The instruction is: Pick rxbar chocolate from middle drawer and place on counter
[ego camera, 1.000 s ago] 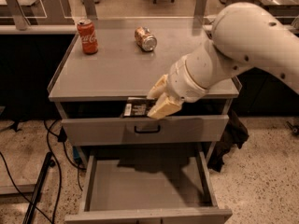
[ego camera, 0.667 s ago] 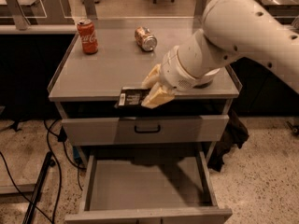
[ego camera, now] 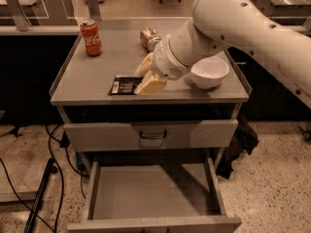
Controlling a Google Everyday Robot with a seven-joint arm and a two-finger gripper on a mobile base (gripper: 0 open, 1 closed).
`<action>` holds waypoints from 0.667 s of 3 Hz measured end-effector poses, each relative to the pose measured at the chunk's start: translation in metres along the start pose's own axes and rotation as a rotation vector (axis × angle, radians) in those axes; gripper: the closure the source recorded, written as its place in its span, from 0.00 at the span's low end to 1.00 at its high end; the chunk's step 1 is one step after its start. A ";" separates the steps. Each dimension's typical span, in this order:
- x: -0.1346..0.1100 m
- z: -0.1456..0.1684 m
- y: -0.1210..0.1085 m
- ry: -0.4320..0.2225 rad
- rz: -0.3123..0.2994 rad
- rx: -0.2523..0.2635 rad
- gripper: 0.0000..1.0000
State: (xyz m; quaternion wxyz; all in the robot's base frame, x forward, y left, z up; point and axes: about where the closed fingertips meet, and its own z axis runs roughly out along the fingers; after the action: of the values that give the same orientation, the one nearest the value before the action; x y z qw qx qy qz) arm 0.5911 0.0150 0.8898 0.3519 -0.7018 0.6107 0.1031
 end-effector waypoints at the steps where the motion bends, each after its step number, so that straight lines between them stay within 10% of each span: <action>1: 0.002 0.010 -0.017 -0.018 0.017 0.013 1.00; 2: 0.015 0.024 -0.030 -0.028 0.056 0.018 1.00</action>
Offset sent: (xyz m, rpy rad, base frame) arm 0.0517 0.0002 -0.0183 0.0618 0.0274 -0.0661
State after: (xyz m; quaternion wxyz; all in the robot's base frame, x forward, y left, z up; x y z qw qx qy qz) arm 0.6290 0.0181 0.8748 0.3638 -0.6797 0.6260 0.1171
